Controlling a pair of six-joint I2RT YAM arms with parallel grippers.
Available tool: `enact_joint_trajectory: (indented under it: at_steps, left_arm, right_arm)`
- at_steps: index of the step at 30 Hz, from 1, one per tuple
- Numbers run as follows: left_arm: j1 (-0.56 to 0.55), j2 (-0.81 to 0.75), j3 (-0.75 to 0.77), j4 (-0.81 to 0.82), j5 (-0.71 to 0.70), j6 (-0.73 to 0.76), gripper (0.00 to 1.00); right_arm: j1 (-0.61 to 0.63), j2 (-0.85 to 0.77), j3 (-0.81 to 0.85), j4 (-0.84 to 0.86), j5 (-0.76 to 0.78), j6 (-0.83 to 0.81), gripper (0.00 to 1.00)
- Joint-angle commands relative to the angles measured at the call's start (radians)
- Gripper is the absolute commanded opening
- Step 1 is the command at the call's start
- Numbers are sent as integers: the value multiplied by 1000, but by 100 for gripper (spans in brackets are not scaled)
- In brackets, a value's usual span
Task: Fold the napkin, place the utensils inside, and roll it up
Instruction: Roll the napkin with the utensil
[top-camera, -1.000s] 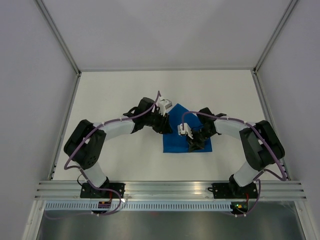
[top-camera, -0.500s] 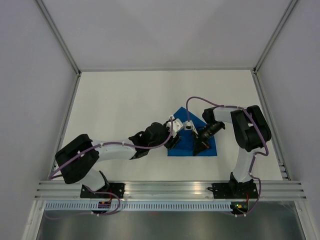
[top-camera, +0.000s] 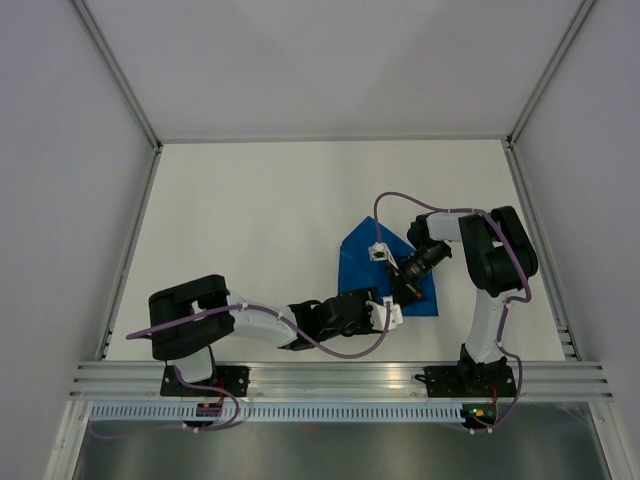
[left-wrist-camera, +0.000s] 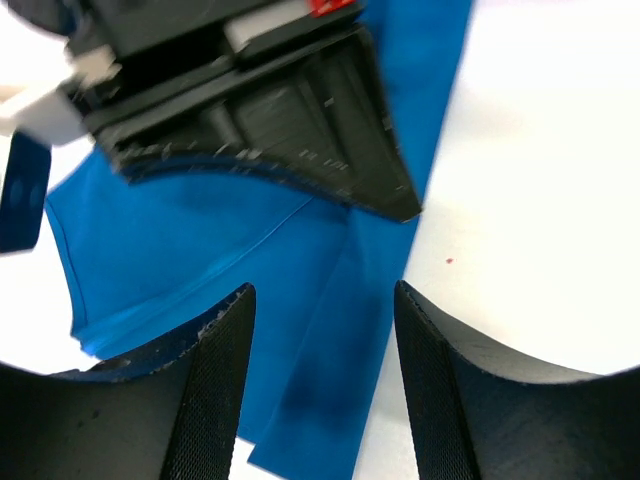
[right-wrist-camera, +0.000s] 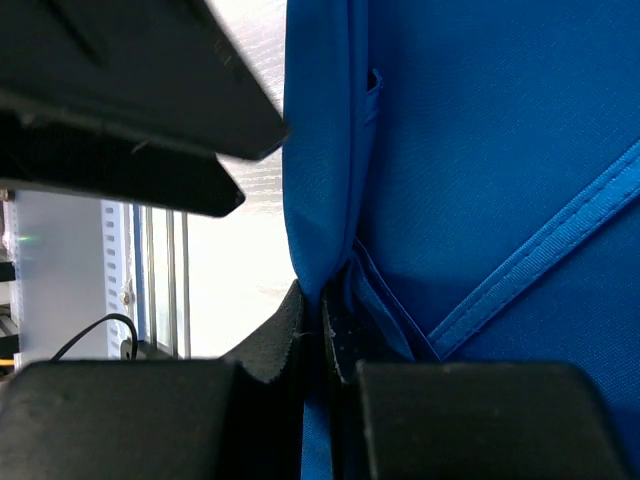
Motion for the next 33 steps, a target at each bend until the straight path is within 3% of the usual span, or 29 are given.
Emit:
enact_joint_trajectory:
  at_steps: [1,9,16,33]
  left_arm:
    - [-33,24,7,117,-27,146,63]
    - [-49,119,26,150,13,242,65]
    - [-29,191,70,124,56,239,65]
    - [89,238,164,-244,364,42,38]
  right_arm:
    - [-12,28,12,61,39,-63,9]
    - [-17,41,15,68,42,-54,9]
    - [-20,61,31,55,42,-54,8]
    - [-24,100,72,14,39,-66,8]
